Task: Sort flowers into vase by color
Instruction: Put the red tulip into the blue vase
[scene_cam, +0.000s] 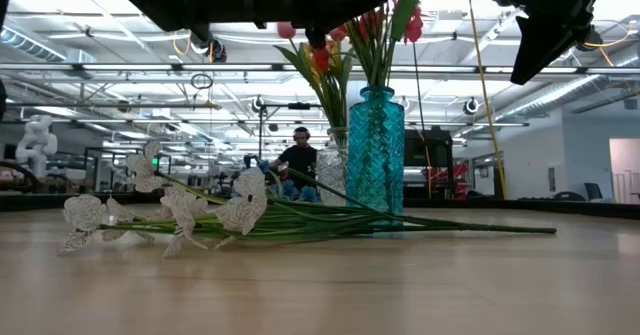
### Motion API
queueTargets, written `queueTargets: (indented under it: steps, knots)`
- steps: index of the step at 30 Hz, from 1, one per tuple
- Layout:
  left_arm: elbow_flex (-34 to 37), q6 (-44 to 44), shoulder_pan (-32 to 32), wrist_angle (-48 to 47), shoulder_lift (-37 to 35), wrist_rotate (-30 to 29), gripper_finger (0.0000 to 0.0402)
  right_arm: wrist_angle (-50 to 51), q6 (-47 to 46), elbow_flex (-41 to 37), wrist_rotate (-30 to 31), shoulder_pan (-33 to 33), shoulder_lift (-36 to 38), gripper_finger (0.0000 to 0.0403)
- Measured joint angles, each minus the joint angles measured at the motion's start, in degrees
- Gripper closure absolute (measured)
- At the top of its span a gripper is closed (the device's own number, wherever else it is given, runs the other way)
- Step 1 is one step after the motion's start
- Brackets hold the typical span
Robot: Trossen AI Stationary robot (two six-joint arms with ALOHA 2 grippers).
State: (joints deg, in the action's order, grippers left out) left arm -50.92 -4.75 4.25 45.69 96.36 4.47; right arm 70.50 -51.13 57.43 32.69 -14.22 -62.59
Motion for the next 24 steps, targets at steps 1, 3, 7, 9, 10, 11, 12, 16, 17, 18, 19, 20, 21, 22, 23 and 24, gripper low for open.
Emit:
queueTargets:
  steps: [1,3,7,9,10,11,12,16,17,18,19,20,21,22,23,24]
  knots:
    - [0.00,0.00,0.00,0.00,0.00,0.00,0.0315,0.00,0.00,0.00,0.00,0.01,0.00,0.0300]
    - [0.00,-0.02,0.02,-0.12,-0.22,0.02,0.0298,-0.02,0.00,0.00,0.00,0.01,0.00,0.0300]
    - [0.00,-0.23,0.28,-1.35,-1.70,-0.02,0.0275,-0.04,-0.03,0.00,0.00,-0.02,0.00,0.0300]
    - [-0.02,-0.12,0.36,-2.46,-2.70,-0.09,0.0272,-0.16,-0.05,0.00,0.00,0.00,0.00,0.0300]
    - [-0.04,-0.02,0.44,-3.75,-3.35,-0.11,0.0272,-0.36,-0.07,0.00,0.00,-0.01,0.00,0.0300]
    - [-0.04,-0.01,0.60,-4.97,-3.95,-0.24,0.0272,-0.57,-0.07,0.00,0.00,0.01,0.00,0.0300]
    - [-0.04,0.00,0.78,-6.21,-4.49,-0.48,0.0272,-0.76,-0.07,0.00,0.00,-0.01,0.00,0.0300]
    - [-0.04,2.26,1.23,-12.06,-6.69,-1.93,0.0272,-1.90,0.53,0.00,0.03,0.00,0.00,0.0300]
    - [-0.04,3.26,1.27,-13.00,-7.21,-2.11,0.0272,-2.18,0.75,0.00,0.04,0.01,0.00,0.0300]
    - [-0.04,4.53,1.36,-14.32,-7.89,-2.21,0.0272,-2.56,0.83,0.00,0.04,-0.02,0.00,0.0300]
    - [-0.04,5.67,1.46,-15.15,-8.43,-2.27,0.0272,-2.90,0.83,0.00,0.05,-0.01,0.00,0.0300]
    - [-0.04,6.35,1.54,-15.51,-8.79,-2.44,0.0272,-3.11,0.85,0.00,0.07,-0.01,0.00,0.0300]
    - [-0.04,7.22,1.73,-15.99,-9.22,-2.46,0.0272,-3.17,0.85,0.00,0.07,0.01,0.00,0.0300]
    - [-0.04,7.45,1.92,-16.88,-9.73,-2.45,0.0272,-3.21,0.85,0.00,0.04,0.01,0.00,0.0300]
    - [-0.04,7.44,2.16,-17.37,-10.09,-2.45,0.0272,-3.23,0.85,0.00,0.07,0.00,0.00,0.0300]
    - [-0.04,7.45,2.32,-17.32,-10.31,-2.45,0.0272,-3.22,0.85,0.00,0.07,0.01,0.00,0.0300]
